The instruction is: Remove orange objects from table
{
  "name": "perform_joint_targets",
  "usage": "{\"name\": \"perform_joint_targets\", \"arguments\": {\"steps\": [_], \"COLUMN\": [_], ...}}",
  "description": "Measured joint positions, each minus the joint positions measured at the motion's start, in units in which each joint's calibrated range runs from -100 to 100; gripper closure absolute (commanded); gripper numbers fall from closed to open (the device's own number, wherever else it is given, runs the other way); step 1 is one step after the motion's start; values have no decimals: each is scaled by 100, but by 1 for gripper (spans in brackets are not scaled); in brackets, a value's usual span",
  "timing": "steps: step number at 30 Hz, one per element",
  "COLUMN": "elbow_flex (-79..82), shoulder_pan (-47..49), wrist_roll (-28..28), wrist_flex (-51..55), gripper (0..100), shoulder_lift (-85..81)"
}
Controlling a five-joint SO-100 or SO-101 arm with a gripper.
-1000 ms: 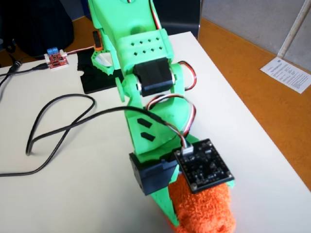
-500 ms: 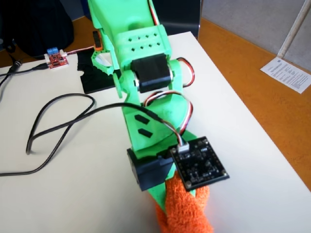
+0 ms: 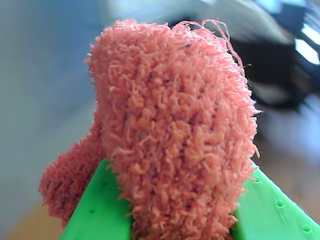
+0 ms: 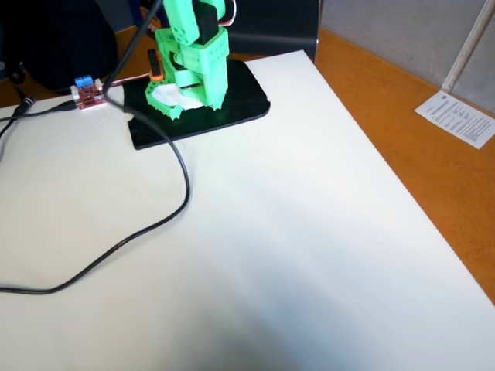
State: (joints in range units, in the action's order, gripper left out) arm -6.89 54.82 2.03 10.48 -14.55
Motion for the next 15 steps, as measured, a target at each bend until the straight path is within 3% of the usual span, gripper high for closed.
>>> {"name": "perform_joint_targets", "arguments": {"steps": [6,9,12,15], "elbow_flex": [899,1030,1461,2258], "shoulder_pan": [1255,1501,1501,1451], "wrist_roll": [78,288,674,1079], "wrist_flex": [60,1103,2444,2504], "gripper": [97,62,62,62], "shoulder_lift": [-1107,-1607,-1661,-1089]}}
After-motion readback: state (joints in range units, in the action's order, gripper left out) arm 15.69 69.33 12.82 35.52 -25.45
